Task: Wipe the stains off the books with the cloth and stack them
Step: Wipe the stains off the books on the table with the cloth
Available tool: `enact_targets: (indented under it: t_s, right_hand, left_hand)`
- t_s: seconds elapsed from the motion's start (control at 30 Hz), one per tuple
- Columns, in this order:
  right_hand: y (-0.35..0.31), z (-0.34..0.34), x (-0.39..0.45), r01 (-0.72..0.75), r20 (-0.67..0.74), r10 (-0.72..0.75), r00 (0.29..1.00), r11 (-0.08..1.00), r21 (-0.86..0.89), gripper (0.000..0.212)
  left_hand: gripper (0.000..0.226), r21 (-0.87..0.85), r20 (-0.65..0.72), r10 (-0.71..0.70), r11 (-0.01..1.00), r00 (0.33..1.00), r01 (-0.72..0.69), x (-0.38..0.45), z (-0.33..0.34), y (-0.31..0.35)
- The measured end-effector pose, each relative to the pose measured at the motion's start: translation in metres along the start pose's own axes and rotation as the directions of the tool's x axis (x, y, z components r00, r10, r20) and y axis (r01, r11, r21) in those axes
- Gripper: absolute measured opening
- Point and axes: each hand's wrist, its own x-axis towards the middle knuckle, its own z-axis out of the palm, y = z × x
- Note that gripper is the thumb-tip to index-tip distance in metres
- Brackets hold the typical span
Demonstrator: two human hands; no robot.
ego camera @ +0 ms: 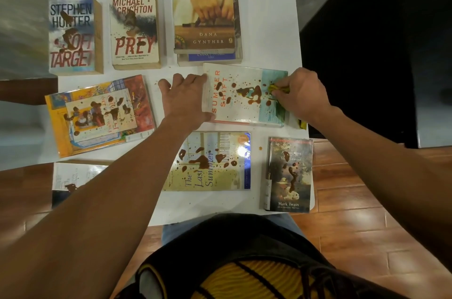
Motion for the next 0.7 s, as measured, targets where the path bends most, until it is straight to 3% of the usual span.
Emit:
enact_targets:
  t_s: [0.23,0.4,0.6,0.7]
  right_hand:
    - [-0.008,-0.009,0.013,-0.041,-0.001,0.041,0.999,0.999,-0.008,0.038]
    - [-0.007,-0.007,-0.002,0.084,0.177,-0.059,0.982,0.987,-0.138,0.031]
    - [-0.015,-0.013,0.007,0.017,0.089,-0.005,0.996,0.991,-0.134,0.034]
    - [-0.015,-0.007,-0.006,0.095,0.177,-0.063,0.982,0.98,-0.176,0.03]
  left_hand:
    - [0.101,0.003,0.012,-0.006,1.0,1.0,0.006,0.0,-0.002,0.0]
    - [0.1,0.003,0.014,-0.011,1.0,1.0,0.011,0.001,-0.004,0.0]
    - [0.1,0.006,0.018,-0.012,1.0,1.0,0.012,0.0,-0.003,0.002]
    - [0.099,0.01,0.02,-0.01,1.0,1.0,0.01,0.001,-0.004,0.001]
